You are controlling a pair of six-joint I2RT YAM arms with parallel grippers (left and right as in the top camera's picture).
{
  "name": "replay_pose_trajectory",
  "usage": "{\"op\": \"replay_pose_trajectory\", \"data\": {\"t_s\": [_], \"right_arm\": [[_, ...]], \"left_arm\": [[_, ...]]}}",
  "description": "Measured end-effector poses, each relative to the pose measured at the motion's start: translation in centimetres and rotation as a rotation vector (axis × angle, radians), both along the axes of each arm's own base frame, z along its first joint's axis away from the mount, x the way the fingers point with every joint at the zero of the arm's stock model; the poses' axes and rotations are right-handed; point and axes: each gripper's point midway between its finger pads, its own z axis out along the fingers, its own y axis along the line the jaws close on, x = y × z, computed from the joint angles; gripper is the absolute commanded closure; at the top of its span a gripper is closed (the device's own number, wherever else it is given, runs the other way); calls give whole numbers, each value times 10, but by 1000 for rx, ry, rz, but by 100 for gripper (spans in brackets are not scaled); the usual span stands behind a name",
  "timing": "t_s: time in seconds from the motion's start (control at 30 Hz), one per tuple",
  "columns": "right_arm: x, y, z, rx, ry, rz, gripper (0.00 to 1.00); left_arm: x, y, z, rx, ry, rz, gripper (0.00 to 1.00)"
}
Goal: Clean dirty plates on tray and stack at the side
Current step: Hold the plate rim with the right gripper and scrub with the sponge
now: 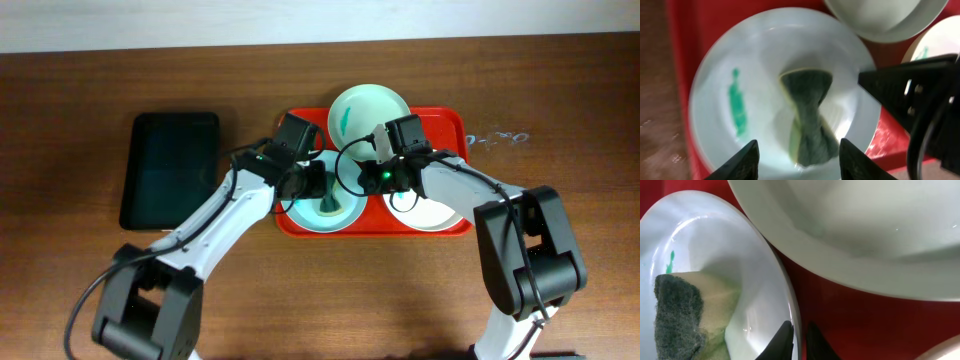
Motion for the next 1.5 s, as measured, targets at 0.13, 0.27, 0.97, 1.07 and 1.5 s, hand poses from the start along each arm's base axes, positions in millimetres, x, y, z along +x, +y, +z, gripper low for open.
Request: {"op": "replay_pose_trajectory", "data": {"t_s": [0.13,0.27,0.97,1.07,1.5], "right_arm": [[-1,3,0,15,6,8,87],[-2,3,0,16,7,9,88],[-3,5,0,27,15,14,88],[-4,5,0,28,16,15,88],[-7,11,-1,31,34,27,96]], "left_arm": [[9,-18,-29,-47,20,-29,55],[7,-27,-48,-79,65,-45,64],[47,52,-45,270,-24,165,100],[52,23,-39,110,-15,115,100],[37,71,-67,406,71,171,100]]}}
